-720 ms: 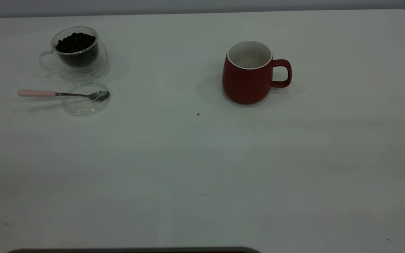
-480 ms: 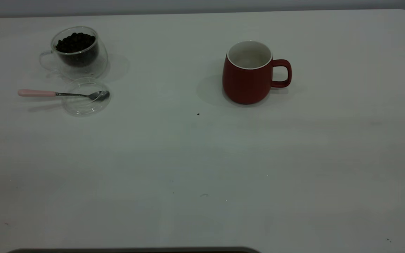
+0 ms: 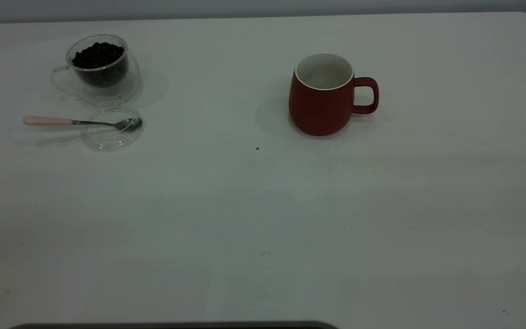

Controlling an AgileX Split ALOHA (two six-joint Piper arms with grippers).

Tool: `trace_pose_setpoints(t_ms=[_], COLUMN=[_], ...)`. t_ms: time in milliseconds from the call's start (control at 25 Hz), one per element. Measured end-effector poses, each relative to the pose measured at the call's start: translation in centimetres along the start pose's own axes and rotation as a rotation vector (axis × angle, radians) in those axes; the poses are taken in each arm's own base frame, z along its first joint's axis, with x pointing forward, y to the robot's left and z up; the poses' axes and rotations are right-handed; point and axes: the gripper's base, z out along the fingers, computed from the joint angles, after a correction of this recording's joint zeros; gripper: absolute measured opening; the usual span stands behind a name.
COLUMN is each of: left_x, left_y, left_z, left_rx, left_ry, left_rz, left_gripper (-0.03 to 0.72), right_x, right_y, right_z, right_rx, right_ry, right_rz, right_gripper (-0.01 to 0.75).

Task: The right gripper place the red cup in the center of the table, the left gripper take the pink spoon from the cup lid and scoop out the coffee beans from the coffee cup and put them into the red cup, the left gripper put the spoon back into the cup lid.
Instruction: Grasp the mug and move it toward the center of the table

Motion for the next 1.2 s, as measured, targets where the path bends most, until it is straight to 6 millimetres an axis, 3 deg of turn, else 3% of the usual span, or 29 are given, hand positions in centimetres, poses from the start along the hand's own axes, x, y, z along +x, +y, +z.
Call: trace_pose_setpoints(t_ms=[920, 1080, 1200], left_x=[0.0, 0.0, 0.0], left_y=[0.0, 0.0, 0.0], left_z=[0.0, 0.0, 0.0], left_rx=[0.000, 0.000, 0.000], left_ry=[0.000, 0.000, 0.000], left_rz=[0.000, 0.000, 0.000], left_gripper=[0.442, 0.442, 0.442], right_x=[-0.2, -2.4, -5.2], right_y=[0.2, 0.5, 0.4], right_z=[0.2, 1.9, 4.4], right_rx=[-0.019, -0.065, -0.071], right_ry=[0.016, 0.088, 0.084], right_rz=[0.004, 0.002, -0.022], right_gripper=[0.590, 0.590, 0.590])
